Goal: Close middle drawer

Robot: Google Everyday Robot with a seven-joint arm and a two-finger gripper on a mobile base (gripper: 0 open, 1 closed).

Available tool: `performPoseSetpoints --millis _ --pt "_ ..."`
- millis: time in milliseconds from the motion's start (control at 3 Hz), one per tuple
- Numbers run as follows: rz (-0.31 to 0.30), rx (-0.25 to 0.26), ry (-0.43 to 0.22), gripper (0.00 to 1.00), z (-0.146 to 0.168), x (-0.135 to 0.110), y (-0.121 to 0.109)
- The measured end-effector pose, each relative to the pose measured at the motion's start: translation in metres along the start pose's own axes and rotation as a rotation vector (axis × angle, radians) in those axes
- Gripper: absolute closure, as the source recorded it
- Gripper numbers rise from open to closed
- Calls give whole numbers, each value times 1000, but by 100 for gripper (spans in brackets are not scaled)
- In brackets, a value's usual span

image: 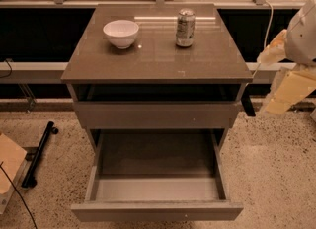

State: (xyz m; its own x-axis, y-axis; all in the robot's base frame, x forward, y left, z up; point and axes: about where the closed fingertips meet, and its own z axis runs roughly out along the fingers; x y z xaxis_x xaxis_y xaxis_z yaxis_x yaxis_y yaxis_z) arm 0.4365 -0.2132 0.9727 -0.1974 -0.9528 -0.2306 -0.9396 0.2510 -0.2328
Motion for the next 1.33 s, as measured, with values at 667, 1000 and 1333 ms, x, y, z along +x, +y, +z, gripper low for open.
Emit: performPoseSetpoints --millis 667,1000,1333 --pt "10 -107 -72 77 35 14 19" --pt "1 -131 -67 98 62 24 31" --pt "1 -139 -73 100 87 33 43"
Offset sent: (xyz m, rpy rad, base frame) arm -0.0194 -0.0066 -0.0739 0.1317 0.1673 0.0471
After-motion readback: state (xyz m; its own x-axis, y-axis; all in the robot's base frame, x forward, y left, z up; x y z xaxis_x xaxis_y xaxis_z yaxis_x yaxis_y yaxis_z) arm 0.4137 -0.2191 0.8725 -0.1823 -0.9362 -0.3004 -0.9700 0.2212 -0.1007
